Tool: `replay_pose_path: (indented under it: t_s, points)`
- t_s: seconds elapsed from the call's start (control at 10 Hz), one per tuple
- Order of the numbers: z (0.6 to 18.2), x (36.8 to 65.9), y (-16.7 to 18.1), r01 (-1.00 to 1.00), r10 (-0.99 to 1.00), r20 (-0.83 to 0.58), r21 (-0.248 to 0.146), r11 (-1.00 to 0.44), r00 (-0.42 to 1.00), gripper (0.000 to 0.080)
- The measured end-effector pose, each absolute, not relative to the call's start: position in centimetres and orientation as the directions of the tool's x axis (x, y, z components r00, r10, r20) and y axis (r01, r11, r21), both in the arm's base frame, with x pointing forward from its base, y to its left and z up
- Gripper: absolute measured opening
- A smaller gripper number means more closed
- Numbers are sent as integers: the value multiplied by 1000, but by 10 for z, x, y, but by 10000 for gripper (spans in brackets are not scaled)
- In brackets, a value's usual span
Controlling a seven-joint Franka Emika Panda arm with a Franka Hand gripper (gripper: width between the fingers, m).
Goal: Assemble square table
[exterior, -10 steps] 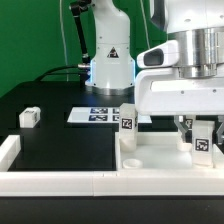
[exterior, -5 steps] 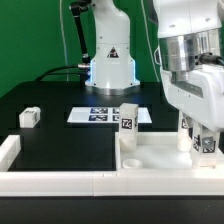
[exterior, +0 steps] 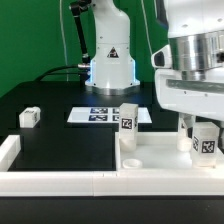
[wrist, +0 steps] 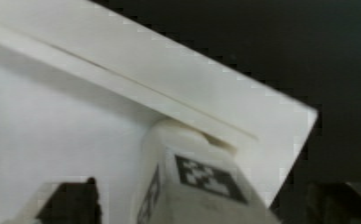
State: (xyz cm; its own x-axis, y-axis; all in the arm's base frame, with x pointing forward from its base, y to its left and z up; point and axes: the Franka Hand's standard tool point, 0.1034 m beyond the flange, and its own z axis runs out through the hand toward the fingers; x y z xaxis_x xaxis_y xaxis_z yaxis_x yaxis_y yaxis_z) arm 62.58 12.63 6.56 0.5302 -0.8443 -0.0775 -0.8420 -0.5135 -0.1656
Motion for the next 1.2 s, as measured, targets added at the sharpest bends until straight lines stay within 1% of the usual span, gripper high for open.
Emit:
replay_pose_path:
  t_s: [0.1,0.2,0.3,0.4,0.5,0.6,0.7,0.8,0.9,1.0,1.1,1.2]
  points:
    - [65,626,124,-818,-822,-69,-168,-550,566,616]
    - [65,626,123,-787,-791,-59,-171,-593,609,639]
    - [65,626,124,-712,-718,-39,-176,-680,695,648]
    - [65,627,123,-548,-557,14,-158,-821,831,648]
    - [66,628,121,-372,-382,53,-135,-918,923,648]
    - [73,636,113,-208,-224,112,-135,-969,968,648]
    - [74,635,113,-202,-220,139,-137,-970,965,648]
    - [72,632,114,-233,-250,124,-139,-962,960,648]
    - [72,633,113,-233,-251,125,-138,-963,960,553]
    - [71,632,114,-274,-292,118,-144,-951,949,553]
    - [71,632,114,-359,-377,103,-156,-920,920,350]
    - [71,632,113,-418,-436,93,-161,-894,895,291]
